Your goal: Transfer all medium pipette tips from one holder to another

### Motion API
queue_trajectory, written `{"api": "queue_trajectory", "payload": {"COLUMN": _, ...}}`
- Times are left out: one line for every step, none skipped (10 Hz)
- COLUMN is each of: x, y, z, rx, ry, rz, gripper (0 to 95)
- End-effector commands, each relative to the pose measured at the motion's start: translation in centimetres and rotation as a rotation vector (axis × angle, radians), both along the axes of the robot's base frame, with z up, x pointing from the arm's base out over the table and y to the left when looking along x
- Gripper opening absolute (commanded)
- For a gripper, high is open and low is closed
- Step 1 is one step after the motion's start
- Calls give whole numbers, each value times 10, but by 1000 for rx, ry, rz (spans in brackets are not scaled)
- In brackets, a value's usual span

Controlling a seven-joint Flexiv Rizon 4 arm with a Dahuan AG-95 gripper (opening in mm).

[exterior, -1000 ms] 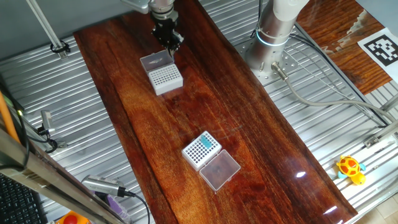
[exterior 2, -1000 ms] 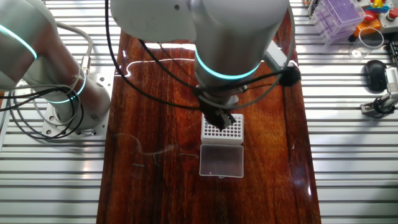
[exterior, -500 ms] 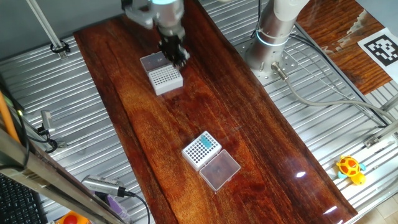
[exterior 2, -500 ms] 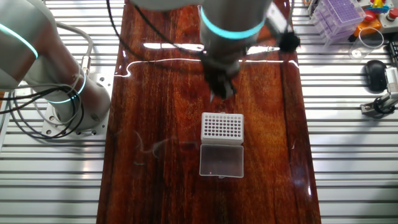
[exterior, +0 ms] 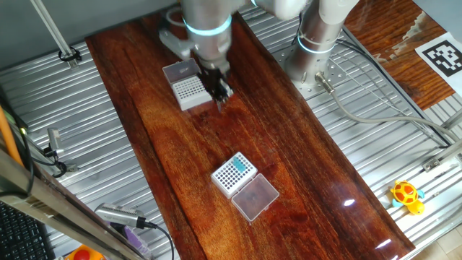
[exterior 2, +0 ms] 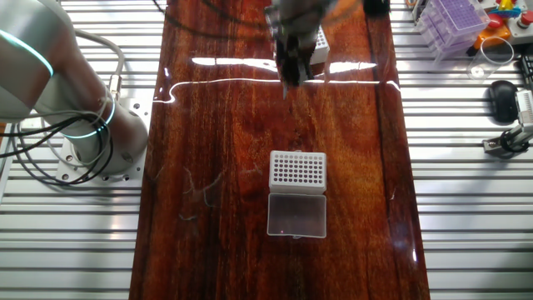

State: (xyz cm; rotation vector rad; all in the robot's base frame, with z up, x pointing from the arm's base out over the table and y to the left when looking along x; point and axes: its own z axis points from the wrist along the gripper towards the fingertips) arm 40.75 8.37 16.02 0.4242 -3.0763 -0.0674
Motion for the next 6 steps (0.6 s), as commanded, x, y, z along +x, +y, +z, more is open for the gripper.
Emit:
{"api": "queue_trajectory", "payload": {"x": 0, "y": 2, "z": 1, "rx": -5, "ry": -1, "rz": 44, "gripper": 0}}
{"api": "queue_trajectory", "payload": {"x": 0, "y": 2, "z": 1, "rx": -1, "ry": 17, "rz": 132, "gripper": 0}}
{"api": "queue_trajectory", "payload": {"x": 0, "y": 2, "z": 1, "rx": 7, "ry": 32, "rz": 211, "gripper": 0}}
{"api": "queue_trajectory", "payload": {"x": 0, "y": 2, "z": 1, "rx": 14, "ry": 39, "rz": 294, "gripper": 0}}
{"api": "queue_trajectory", "payload": {"x": 0, "y": 2, "z": 1, "rx": 10, "ry": 43, "rz": 326, "gripper": 0}}
{"api": "queue_trajectory", "payload": {"x": 0, "y": 2, "z": 1, "rx": 10, "ry": 42, "rz": 338, "gripper": 0}}
